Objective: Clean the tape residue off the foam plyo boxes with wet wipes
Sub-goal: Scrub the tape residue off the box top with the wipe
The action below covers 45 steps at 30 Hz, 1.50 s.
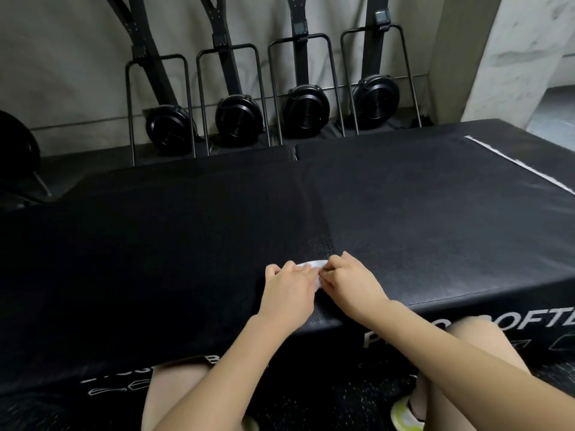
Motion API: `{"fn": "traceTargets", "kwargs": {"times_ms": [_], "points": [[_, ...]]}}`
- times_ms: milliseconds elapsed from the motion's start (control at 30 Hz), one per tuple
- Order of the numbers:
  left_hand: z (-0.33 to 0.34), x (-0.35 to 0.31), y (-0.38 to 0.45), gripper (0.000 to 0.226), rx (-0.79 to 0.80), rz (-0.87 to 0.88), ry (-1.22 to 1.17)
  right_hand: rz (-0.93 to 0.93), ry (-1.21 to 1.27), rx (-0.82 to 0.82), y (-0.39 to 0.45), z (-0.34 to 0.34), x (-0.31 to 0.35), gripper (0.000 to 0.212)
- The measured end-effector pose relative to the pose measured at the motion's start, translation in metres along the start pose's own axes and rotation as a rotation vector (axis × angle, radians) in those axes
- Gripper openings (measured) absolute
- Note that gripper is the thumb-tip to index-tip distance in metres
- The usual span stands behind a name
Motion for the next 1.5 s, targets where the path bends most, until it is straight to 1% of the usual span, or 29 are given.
{"fn": "traceTargets", "kwargs": {"times_ms": [33,100,167,233,333,467,567,633,700,767,900,1000,1133,1233,1367,1433,1500], "points": [[0.000,-0.003,-0.009,0.031,-0.011,0.016,0.013,0.009,0.022,-0.011,-0.010,0.000,0.001,0.023],[0.002,-0.008,-0.031,0.033,-0.047,0.062,-0.015,0.001,0.034,-0.028,-0.033,-0.002,0.003,0.024],[0.003,-0.012,-0.054,0.032,-0.113,0.098,-0.106,-0.073,0.026,-0.060,-0.055,-0.006,0.010,0.017],[0.009,-0.018,-0.073,0.029,-0.163,0.129,-0.117,-0.129,0.028,-0.086,-0.071,-0.008,0.016,0.010],[0.012,-0.022,-0.077,0.030,-0.207,0.149,-0.038,-0.136,0.027,-0.115,-0.072,-0.005,0.019,0.019],[0.008,-0.017,-0.053,0.029,-0.209,0.118,0.042,-0.022,0.025,-0.101,-0.047,0.000,0.011,0.034],[0.008,-0.012,-0.040,0.029,-0.181,0.088,0.039,0.071,0.068,-0.074,-0.039,0.002,0.007,0.041],[0.007,-0.013,-0.043,0.035,-0.158,0.074,0.001,0.099,0.119,-0.081,-0.045,0.001,0.009,0.043],[0.008,-0.017,-0.056,0.038,-0.156,0.092,-0.046,0.054,0.154,-0.116,-0.061,-0.001,0.013,0.036],[0.009,-0.022,-0.071,0.031,-0.176,0.137,-0.074,-0.021,0.166,-0.158,-0.080,-0.004,0.016,0.027],[0.016,-0.021,-0.085,0.016,-0.246,0.182,-0.108,-0.107,0.093,-0.227,-0.096,-0.006,0.022,0.025],[0.018,-0.016,-0.091,0.009,-0.295,0.193,-0.115,-0.170,0.074,-0.231,-0.093,-0.006,0.035,0.008],[0.019,0.020,-0.114,0.012,-0.361,0.191,-0.067,-0.192,0.102,-0.229,-0.081,0.007,0.067,0.001],[0.013,0.061,-0.140,0.016,-0.404,0.169,-0.003,-0.216,0.116,-0.202,-0.063,0.022,0.110,0.010],[0.009,0.122,-0.176,0.021,-0.410,0.119,0.102,-0.284,0.176,-0.161,-0.042,0.040,0.175,0.008],[0.006,0.149,-0.196,0.035,-0.354,0.083,0.141,-0.315,0.189,-0.140,-0.033,0.046,0.204,0.006],[0.002,0.168,-0.211,0.056,-0.291,0.067,0.181,-0.330,0.202,-0.140,-0.025,0.052,0.225,0.007]]}}
Point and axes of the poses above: each hand's wrist, its own y-axis towards the middle knuckle, its own z-axis out of the palm, x = y × z, the point moved 4 cm from there along y, towards the middle knuckle, and after that the axes turned 3 degrees about -y, right-handed, at the moved point
